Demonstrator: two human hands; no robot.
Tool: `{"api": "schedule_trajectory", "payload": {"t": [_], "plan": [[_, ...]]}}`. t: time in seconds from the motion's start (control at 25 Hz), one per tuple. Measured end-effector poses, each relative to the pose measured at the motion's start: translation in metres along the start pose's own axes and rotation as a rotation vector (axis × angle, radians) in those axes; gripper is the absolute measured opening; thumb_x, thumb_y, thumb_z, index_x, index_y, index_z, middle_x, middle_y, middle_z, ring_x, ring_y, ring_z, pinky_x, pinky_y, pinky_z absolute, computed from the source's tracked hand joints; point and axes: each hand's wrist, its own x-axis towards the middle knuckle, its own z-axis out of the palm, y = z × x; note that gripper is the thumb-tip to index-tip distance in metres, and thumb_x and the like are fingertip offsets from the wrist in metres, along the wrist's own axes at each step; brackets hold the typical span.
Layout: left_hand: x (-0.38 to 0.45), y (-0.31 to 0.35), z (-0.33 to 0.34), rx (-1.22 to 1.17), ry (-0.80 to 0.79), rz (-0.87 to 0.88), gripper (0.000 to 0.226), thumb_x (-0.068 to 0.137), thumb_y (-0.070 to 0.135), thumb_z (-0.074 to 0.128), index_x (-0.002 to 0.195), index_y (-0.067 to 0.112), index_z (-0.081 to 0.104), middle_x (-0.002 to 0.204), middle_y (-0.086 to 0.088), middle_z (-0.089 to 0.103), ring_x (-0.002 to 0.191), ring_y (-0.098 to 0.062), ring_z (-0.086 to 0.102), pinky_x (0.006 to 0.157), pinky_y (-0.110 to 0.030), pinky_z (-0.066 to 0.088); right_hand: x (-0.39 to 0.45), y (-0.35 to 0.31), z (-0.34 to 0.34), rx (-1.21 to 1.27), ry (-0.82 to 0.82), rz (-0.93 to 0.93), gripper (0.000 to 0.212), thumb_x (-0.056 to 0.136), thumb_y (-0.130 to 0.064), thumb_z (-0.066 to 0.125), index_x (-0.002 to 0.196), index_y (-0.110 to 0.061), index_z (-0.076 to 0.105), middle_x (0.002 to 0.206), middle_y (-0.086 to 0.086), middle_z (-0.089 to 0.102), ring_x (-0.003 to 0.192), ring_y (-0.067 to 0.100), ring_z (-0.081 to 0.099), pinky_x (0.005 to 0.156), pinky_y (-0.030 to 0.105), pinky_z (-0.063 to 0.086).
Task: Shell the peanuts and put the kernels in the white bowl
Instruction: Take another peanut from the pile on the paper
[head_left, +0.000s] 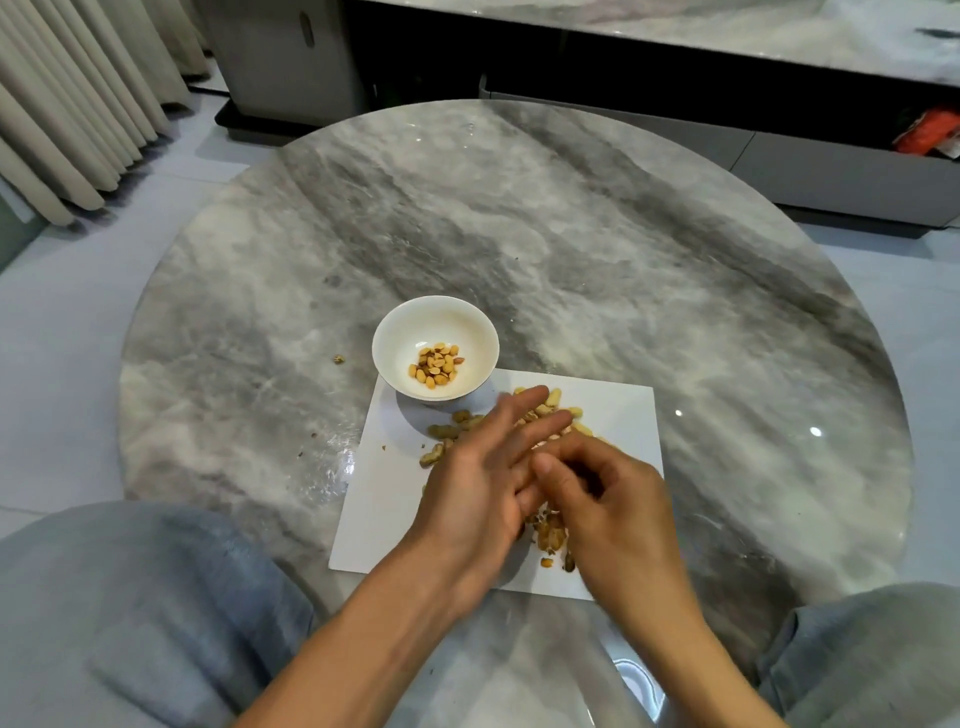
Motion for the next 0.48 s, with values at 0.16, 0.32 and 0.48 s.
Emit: {"api": "schedule_trajectory", "payload": {"t": [0.16, 0.32, 0.48], "plan": [[0.000, -0.007, 0.002, 0.792, 0.087, 0.404, 0.032, 0.090, 0.001, 0.066, 0.097, 0.031, 0.076, 0.093, 0.011, 0.077, 0.088, -0.004, 0.071, 0.077, -0.016, 0.055, 0.008, -0.003, -0.019, 0.548, -0.036, 0.421, 0.016, 0.083, -0.020, 0.069, 0.072, -0.010, 0.076, 0.065, 0.008, 0.063, 0.056, 0.017, 0.055, 0.055, 0.028, 0.051], [-0.002, -0.006, 0.000, 0.864, 0.057, 0.529, 0.034, 0.086, 0.001, 0.071, 0.095, 0.033, 0.076, 0.088, 0.010, 0.075, 0.081, -0.001, 0.070, 0.074, -0.016, 0.055, 0.010, -0.006, -0.020, 0.560, -0.052, 0.435, 0.022, 0.090, -0.015, 0.065, 0.071, -0.007, 0.073, 0.063, 0.007, 0.061, 0.055, 0.015, 0.053, 0.052, 0.027, 0.050], [0.002, -0.005, -0.002, 0.357, 0.211, 0.073, 0.017, 0.097, 0.009, 0.060, 0.102, 0.012, 0.076, 0.083, -0.009, 0.073, 0.068, -0.013, 0.065, 0.064, -0.022, 0.056, 0.011, 0.000, -0.013, 0.574, -0.029, 0.520, 0.020, 0.097, -0.010, 0.060, 0.085, -0.003, 0.075, 0.070, 0.011, 0.067, 0.055, 0.014, 0.057, 0.052, 0.026, 0.051]]}}
